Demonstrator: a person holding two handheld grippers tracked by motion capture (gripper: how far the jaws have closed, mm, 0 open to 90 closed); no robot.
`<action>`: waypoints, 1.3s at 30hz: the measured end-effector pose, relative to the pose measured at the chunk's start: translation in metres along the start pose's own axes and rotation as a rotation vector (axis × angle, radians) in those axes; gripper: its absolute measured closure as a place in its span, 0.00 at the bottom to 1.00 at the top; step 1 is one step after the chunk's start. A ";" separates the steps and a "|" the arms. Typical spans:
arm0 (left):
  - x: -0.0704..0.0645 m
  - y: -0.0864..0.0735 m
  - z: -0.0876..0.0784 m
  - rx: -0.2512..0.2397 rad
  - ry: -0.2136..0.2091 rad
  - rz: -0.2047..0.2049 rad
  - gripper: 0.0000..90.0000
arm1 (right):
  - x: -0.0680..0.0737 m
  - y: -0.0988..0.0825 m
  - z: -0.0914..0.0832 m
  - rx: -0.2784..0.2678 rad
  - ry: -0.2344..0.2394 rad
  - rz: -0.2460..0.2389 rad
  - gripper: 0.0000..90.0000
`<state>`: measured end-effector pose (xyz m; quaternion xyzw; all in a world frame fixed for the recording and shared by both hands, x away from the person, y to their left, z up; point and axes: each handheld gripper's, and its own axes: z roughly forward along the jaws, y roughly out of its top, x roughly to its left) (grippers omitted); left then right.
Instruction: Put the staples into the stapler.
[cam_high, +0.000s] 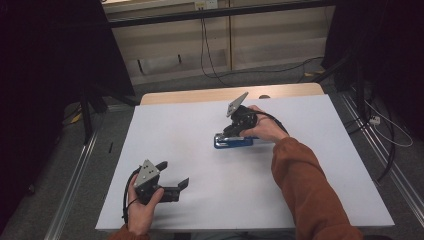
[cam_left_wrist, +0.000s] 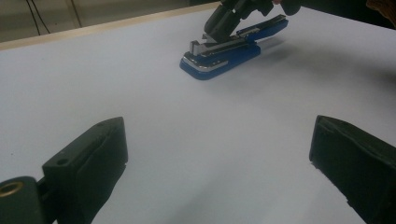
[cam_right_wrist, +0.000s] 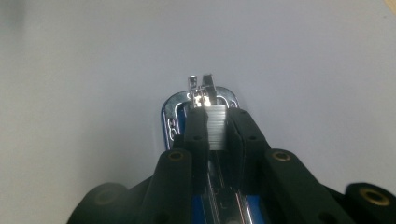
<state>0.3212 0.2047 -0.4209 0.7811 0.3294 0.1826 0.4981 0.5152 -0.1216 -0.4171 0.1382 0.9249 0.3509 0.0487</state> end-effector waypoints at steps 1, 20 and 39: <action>0.000 0.000 0.000 -0.002 0.001 -0.001 0.05 | 0.000 0.001 0.000 0.000 0.003 -0.009 0.88; 0.000 0.000 0.000 0.003 -0.002 0.003 0.05 | 0.001 0.005 0.006 0.008 0.019 -0.057 0.88; 0.000 -0.001 0.001 0.003 -0.007 -0.005 0.05 | -0.001 0.008 0.008 0.012 0.036 -0.070 0.88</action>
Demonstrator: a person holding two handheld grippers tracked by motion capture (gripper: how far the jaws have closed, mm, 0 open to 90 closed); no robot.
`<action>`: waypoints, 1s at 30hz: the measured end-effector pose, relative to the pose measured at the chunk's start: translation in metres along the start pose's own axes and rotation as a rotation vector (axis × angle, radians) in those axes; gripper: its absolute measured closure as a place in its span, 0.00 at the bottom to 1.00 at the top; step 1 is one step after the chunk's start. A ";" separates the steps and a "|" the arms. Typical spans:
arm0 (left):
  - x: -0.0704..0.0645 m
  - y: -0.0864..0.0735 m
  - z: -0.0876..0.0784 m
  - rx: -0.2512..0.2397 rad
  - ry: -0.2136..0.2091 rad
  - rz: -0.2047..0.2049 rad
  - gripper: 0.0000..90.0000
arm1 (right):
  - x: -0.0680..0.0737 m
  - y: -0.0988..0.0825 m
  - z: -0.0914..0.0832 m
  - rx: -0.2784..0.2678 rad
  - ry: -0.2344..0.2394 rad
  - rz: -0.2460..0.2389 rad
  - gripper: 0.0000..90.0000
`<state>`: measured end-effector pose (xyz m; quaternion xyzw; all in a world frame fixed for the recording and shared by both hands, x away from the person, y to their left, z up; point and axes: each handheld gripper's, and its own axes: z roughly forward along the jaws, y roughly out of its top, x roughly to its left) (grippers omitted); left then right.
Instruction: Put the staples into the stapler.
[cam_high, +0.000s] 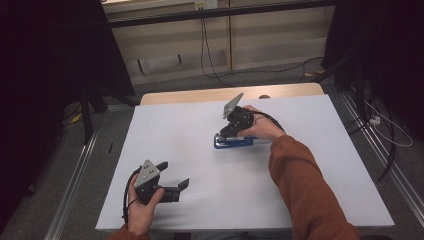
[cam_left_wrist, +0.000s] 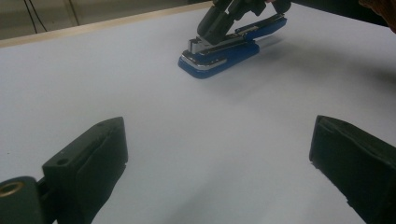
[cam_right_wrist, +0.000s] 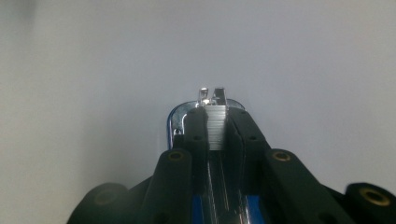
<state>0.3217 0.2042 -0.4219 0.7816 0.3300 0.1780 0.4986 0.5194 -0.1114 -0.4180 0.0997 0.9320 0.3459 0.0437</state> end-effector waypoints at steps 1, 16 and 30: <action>0.000 0.000 0.000 0.000 -0.001 -0.001 0.05 | 0.000 0.000 0.000 0.001 0.001 0.000 0.88; 0.000 0.000 0.000 0.001 -0.001 0.001 0.05 | -0.002 0.000 0.001 -0.002 -0.010 0.026 0.83; 0.000 0.000 0.000 0.002 0.001 0.003 0.05 | -0.002 -0.005 -0.003 -0.035 -0.061 0.102 0.60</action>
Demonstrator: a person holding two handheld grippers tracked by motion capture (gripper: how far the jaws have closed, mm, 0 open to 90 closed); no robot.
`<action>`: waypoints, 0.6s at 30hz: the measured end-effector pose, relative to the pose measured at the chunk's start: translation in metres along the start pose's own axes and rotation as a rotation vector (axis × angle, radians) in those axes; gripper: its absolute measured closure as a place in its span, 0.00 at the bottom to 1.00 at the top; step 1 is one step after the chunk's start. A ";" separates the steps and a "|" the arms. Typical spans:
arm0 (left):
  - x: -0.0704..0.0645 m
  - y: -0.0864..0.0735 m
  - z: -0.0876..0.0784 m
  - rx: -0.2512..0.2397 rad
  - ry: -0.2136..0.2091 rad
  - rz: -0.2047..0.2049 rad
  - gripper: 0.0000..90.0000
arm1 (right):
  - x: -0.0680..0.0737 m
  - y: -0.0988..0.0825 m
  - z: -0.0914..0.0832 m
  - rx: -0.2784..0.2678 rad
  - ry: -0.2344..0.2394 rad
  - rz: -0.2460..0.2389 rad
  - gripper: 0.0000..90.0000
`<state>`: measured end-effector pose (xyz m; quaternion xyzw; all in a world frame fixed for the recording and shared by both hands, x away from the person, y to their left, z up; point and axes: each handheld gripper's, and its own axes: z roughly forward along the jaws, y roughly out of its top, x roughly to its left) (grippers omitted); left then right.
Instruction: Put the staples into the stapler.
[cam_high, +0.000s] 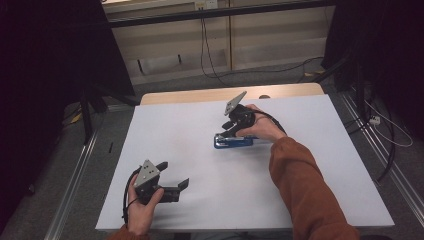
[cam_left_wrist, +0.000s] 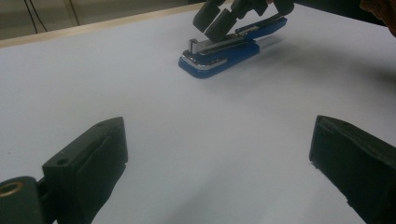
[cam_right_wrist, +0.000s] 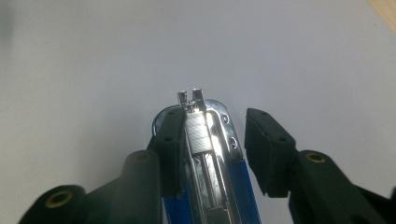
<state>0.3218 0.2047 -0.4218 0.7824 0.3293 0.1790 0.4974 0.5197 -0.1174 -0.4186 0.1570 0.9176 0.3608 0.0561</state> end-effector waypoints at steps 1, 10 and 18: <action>0.000 0.000 0.000 0.000 0.001 0.000 0.05 | 0.001 -0.001 0.000 -0.002 -0.009 0.008 0.55; 0.000 0.000 0.000 -0.001 0.000 -0.002 0.05 | 0.006 -0.010 -0.006 -0.067 -0.070 0.126 0.25; 0.002 0.000 -0.001 0.007 0.025 -0.006 0.05 | 0.009 -0.017 -0.013 -0.105 -0.146 0.221 0.12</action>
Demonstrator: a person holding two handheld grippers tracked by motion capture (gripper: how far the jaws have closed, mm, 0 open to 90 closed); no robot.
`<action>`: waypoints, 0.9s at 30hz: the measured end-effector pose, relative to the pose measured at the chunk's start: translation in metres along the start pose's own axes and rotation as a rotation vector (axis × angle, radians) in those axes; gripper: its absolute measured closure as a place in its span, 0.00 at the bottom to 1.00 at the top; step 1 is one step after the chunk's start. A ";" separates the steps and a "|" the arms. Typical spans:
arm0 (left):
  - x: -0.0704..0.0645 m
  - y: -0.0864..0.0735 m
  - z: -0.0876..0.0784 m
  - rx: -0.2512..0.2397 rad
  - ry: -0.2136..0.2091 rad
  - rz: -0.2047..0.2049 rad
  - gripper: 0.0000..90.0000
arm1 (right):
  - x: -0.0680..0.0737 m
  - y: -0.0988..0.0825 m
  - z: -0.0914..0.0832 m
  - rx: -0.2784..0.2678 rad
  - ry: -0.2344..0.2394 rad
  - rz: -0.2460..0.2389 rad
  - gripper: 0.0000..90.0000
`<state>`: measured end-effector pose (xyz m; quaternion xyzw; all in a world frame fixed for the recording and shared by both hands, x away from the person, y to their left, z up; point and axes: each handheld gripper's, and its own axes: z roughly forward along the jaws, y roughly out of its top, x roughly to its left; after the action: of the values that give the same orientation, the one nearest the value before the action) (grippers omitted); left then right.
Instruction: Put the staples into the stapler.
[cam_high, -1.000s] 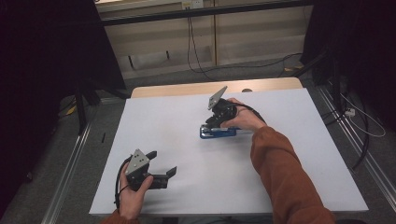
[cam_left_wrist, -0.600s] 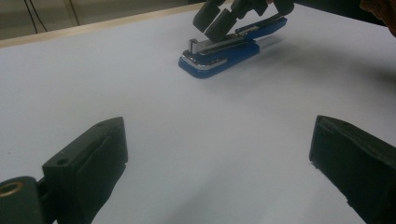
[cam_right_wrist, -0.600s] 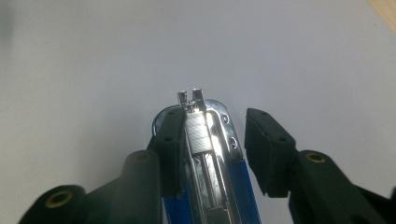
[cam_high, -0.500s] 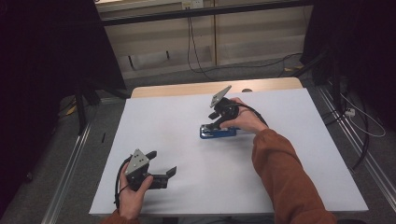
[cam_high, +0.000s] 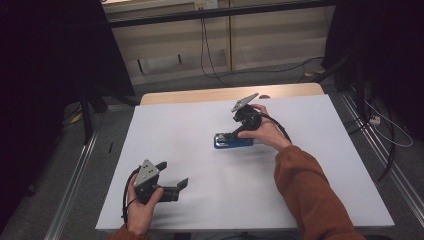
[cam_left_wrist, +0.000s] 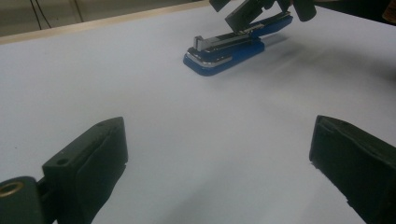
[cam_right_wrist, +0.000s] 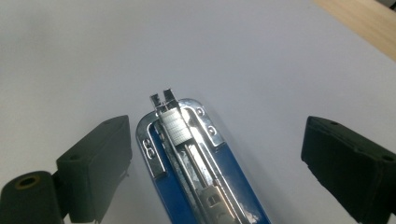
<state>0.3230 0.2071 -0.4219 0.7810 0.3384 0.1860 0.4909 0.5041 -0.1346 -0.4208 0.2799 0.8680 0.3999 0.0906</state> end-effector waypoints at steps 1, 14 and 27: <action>0.000 0.000 0.000 -0.001 0.011 -0.005 0.05 | 0.000 -0.001 -0.001 -0.011 -0.008 0.007 0.11; 0.001 0.000 0.000 0.001 0.003 -0.007 0.04 | 0.005 -0.012 -0.016 -0.131 -0.112 0.111 0.09; 0.000 0.000 0.000 0.001 -0.005 -0.007 0.04 | 0.009 -0.028 -0.041 -0.188 -0.198 0.153 0.05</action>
<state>0.3232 0.2073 -0.4224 0.7806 0.3401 0.1821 0.4918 0.4697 -0.1707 -0.4141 0.3734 0.7898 0.4556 0.1707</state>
